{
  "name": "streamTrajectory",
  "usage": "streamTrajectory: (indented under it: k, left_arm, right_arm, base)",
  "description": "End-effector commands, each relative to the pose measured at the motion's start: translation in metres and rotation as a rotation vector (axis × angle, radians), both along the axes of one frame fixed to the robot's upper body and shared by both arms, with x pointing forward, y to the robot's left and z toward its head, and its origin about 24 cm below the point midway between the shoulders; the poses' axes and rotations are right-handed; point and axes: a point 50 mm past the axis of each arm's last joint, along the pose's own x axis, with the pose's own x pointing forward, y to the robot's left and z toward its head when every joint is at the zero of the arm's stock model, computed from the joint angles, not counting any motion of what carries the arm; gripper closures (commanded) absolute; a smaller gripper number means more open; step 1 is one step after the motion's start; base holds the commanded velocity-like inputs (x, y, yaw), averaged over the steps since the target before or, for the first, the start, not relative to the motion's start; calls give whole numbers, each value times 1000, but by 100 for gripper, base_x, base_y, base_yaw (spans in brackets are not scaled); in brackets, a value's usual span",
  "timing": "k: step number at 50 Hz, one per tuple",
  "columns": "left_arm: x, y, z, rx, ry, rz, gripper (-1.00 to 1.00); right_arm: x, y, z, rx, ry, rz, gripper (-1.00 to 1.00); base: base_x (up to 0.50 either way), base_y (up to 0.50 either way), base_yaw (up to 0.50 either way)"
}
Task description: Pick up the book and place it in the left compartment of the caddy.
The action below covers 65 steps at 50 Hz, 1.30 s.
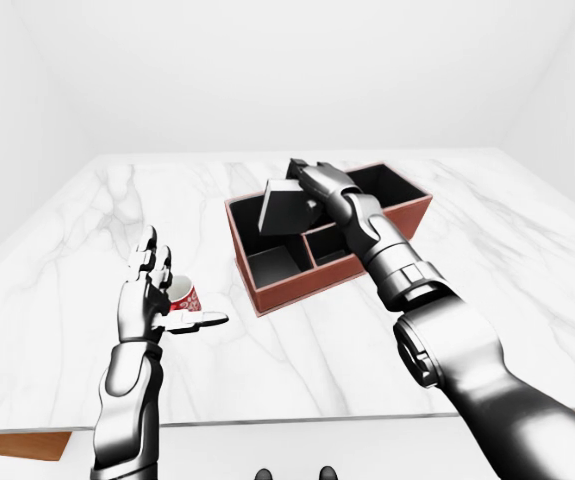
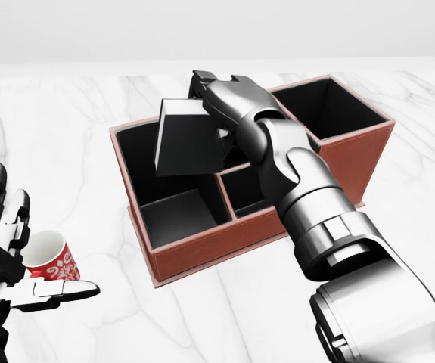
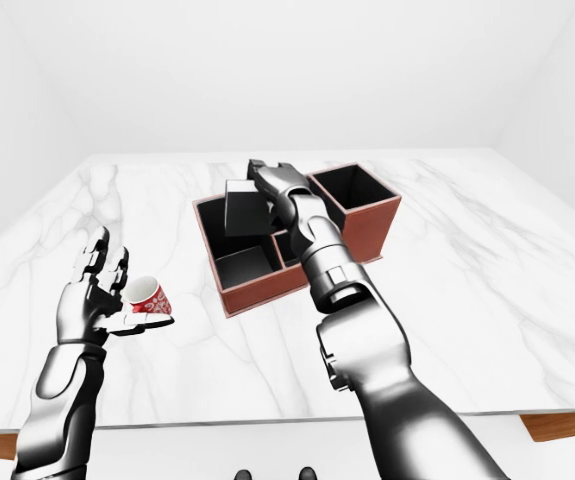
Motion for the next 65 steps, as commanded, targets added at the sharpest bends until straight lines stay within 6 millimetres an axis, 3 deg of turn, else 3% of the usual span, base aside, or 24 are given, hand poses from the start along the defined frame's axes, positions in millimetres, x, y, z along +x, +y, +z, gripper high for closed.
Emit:
streamTrajectory:
  k: [1,15,24,36,65]
  left_arm:
    - [-1,1,1,-1,-6,-2,-100]
    - [-6,0,5,2,-25,-6,-100]
    - [-5,0,6,1,-29,-7,-100]
    - [-3,0,4,0,-21,-11,-100]
    - [-10,-1,9,5,-44,-12,-100]
  right_arm:
    - [-2,17,12,63,-42,24,100]
    - [-7,32,3,55,-29,59,100]
    - [-9,36,-14,37,-1,65,100]
    - [-11,34,-31,15,23,62,100]
    - [-14,33,-44,9,42,59,100]
  base:
    - [0,0,0]
    - [0,0,0]
    - [0,0,0]
    - [0,0,0]
    - [0,0,0]
